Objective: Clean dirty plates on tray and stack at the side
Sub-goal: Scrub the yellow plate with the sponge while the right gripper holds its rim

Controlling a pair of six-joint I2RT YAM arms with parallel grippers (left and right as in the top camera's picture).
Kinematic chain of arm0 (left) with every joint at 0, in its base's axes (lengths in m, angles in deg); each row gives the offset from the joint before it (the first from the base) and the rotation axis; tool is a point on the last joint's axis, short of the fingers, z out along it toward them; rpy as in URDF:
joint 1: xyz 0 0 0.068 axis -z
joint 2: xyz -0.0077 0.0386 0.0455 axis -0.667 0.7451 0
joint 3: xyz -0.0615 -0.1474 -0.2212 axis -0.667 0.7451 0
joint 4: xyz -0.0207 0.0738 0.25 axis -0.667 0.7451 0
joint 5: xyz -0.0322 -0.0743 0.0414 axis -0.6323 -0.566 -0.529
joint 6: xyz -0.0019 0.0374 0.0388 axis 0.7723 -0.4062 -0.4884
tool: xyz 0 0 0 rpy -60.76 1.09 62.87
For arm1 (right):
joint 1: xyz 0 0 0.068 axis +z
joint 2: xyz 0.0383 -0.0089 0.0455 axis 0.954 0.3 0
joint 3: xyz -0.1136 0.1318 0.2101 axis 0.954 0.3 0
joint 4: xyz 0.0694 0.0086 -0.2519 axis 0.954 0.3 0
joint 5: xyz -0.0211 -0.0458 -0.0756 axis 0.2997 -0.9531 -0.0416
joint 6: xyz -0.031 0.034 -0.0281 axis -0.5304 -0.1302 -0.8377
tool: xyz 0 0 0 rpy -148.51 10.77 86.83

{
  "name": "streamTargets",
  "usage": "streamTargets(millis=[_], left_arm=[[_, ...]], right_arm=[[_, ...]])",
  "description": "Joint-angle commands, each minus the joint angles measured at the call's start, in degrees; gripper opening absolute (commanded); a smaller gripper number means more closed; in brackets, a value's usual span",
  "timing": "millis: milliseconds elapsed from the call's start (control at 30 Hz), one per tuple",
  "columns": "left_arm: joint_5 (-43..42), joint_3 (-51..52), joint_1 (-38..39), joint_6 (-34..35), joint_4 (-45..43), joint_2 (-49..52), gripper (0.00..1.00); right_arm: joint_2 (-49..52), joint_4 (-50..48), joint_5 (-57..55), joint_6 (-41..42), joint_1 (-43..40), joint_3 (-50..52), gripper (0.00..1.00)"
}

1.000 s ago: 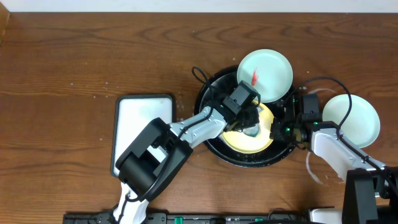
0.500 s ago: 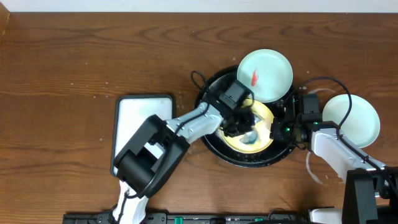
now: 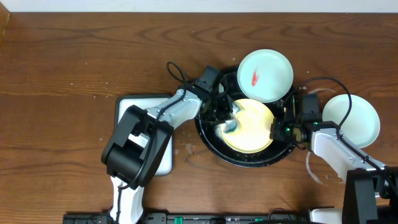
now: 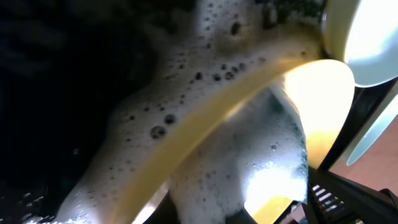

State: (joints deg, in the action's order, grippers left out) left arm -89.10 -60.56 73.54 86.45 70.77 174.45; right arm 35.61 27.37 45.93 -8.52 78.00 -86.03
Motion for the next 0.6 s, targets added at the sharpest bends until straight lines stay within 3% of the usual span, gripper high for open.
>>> streamTargets(millis=[0, 267, 467, 567], left_arm=[[11.2, 1.7, 2.5, -0.9, -3.0, 2.6, 0.07], [11.0, 1.7, 12.9, 6.9, -9.8, 2.6, 0.08], [2.6, 1.7, 13.8, 9.3, -9.5, 2.6, 0.08], [2.6, 1.7, 13.0, 8.7, -7.9, 2.6, 0.07]], right_arm=[[1.1, 1.2, -6.1, -1.4, -0.1, 1.4, 0.01], [1.1, 1.3, -6.0, -1.4, -0.1, 1.4, 0.01], [1.1, 1.3, -6.0, -1.3, -0.1, 1.4, 0.01], [1.1, 1.2, -6.0, -1.3, -0.1, 1.4, 0.01]])
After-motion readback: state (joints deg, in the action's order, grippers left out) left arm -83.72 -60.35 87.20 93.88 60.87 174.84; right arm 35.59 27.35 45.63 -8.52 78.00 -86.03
